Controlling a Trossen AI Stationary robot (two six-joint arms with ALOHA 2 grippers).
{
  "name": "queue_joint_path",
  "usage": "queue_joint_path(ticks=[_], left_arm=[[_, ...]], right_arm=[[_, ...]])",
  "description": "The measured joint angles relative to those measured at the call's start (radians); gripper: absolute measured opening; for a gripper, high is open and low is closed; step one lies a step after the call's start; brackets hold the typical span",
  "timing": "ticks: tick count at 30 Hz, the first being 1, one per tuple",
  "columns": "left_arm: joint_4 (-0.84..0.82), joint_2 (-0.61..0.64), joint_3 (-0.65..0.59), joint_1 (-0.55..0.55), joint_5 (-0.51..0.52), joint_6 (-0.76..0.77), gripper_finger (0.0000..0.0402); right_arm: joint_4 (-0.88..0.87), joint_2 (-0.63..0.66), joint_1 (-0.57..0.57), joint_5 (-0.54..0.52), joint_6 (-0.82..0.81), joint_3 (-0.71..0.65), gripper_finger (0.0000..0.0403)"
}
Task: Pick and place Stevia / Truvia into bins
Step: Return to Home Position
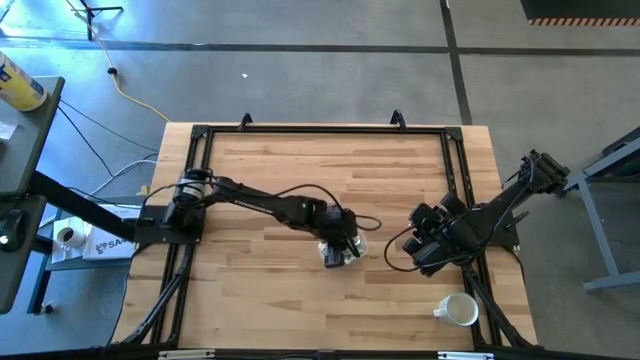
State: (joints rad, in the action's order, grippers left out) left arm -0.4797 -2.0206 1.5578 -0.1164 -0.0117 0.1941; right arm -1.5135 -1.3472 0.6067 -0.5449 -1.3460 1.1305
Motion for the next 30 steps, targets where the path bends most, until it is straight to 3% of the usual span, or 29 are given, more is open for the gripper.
queue_joint_path(ticks=[5,11,17,20,22,25,28,30], left_arm=[[-0.139,0.100,0.023,0.028,-0.042,0.019,0.0229],[-0.448,0.226,0.168,0.058,-0.031,0.017,0.0277],[-0.597,0.340,0.322,0.058,0.037,0.105,0.0298],[-0.653,0.381,0.383,0.057,0.093,0.224,0.0302],[-0.676,0.420,0.404,0.045,0.130,0.237,0.0303],[-0.647,0.481,0.405,0.021,0.142,0.221,0.0303],[-0.599,0.515,0.391,0.030,0.096,0.216,0.0303],[-0.566,0.527,0.379,0.069,0.080,0.188,0.0303]], right_arm=[[0.072,0.000,0.000,-0.003,0.017,0.000,0.0134],[0.228,0.061,-0.101,-0.066,0.199,0.000,0.0134],[0.420,0.202,-0.350,0.067,0.561,0.017,0.0134],[0.424,0.264,-0.447,0.146,0.624,0.082,0.0134],[0.426,0.299,-0.496,0.189,0.585,0.137,0.0134],[0.428,0.337,-0.531,0.220,0.585,0.227,0.0134],[0.437,0.364,-0.511,0.270,0.815,0.304,0.0134],[0.439,0.381,-0.497,0.255,0.853,0.325,0.0134]])
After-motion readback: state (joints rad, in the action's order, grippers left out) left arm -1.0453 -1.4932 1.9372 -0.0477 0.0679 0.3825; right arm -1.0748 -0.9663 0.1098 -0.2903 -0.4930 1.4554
